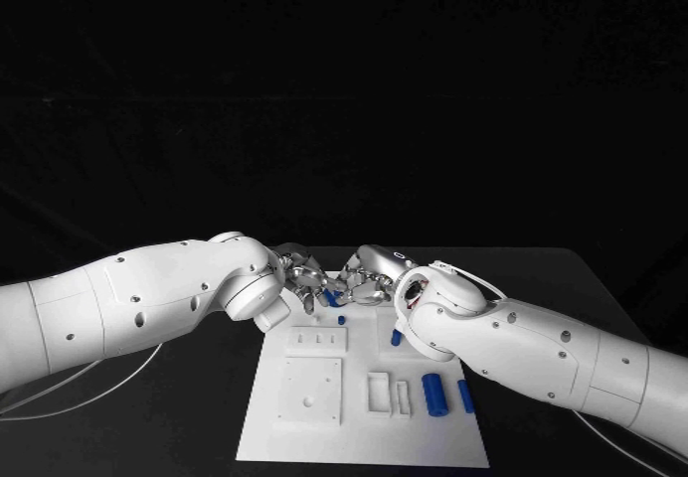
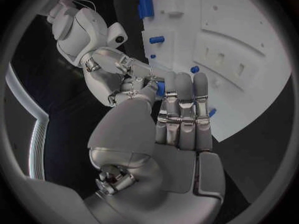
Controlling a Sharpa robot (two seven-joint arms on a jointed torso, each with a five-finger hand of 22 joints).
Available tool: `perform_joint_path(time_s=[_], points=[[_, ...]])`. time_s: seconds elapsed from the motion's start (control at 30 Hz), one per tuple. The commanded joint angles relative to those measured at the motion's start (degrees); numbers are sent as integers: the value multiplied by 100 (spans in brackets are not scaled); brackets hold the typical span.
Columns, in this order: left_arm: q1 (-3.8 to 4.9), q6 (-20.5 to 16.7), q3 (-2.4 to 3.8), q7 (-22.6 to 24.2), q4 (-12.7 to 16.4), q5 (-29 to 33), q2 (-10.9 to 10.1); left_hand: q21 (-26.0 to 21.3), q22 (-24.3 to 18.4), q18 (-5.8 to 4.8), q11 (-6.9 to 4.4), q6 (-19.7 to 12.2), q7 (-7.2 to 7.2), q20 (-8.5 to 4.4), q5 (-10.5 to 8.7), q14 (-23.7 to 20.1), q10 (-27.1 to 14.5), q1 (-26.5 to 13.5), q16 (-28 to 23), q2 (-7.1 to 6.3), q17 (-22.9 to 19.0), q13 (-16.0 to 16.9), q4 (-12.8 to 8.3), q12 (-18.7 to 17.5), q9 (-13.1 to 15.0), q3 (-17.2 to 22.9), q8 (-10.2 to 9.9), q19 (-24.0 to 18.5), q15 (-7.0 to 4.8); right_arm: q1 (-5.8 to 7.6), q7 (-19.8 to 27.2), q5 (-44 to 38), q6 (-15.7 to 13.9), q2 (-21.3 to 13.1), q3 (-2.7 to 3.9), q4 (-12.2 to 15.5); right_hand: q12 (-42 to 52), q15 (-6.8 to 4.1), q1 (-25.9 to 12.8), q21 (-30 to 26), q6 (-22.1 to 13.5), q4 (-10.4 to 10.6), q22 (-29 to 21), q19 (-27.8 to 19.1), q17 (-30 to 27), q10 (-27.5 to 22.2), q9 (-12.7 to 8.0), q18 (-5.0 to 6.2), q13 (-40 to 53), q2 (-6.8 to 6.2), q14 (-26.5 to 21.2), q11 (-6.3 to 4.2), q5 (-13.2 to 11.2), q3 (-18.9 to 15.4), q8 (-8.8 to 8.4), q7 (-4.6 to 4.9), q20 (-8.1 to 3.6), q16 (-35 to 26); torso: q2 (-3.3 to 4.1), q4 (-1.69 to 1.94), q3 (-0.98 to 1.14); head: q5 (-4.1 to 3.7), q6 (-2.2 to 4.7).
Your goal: Assemble the parts on the task board
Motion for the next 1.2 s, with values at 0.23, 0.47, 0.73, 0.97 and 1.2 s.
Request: perform_joint_path(time_s=[0.23,0.47,0.73,0.97,1.2], points=[[4,-40,9,53,8,-131,-8,257,249,-110,-149,715,-579,-71,-24,-61,273,-10,436,2,-45,122,-107,376,2264,66,18,-67,-101,-14,6,-28,38,-7,-7,18,15,-24,-13,10,470,0,636,71,-7,33,13,-55,3,27,8,11,25,27,40,-103,-17,-32,0,2,1,-17,-15],[0,-80,9,64,5,-169,-22,278,278,-112,-160,733,-590,-79,-8,-44,278,19,492,-34,-71,134,-157,423,2335,73,19,-70,-110,-15,67,76,-46,-22,-8,8,-171,-25,-185,-81,394,187,612,53,-83,-87,-5,-47,-126,-193,-6,8,14,-142,25,-145,-15,-111,0,-5,0,-20,-20],[-10,-85,9,67,-2,-187,-31,290,296,-121,-171,759,-600,-93,-11,-28,279,13,535,-48,-74,145,-184,478,2356,67,16,-67,-122,-15,110,159,-132,-40,-9,1,-332,-40,81,-190,285,1002,603,65,-129,-144,-8,-76,-272,-573,-1,3,6,-422,26,-139,-46,-193,1,5,-2,-25,-18],[-20,-28,9,50,-23,-198,-63,293,303,-125,-171,758,-598,-96,11,-30,279,24,544,-40,-78,142,-206,485,2359,80,15,-70,-123,-19,251,350,-275,-122,-10,15,-1001,117,65,-648,-649,1373,506,-17,-317,-603,-19,37,-941,-760,-130,206,50,-1368,25,138,119,-390,1,6,2,-19,-39],[-25,156,7,-15,-59,-203,-128,297,314,-132,-175,774,-602,-102,34,-23,280,1,564,-42,-79,142,-228,508,2364,84,16,-77,-128,-60,480,512,-490,-389,-10,119,-1003,183,243,-1080,-1021,1604,469,-2,-491,-917,-15,111,-1556,-825,-238,285,87,-1727,34,234,195,-417,4,6,3,7,-73]])
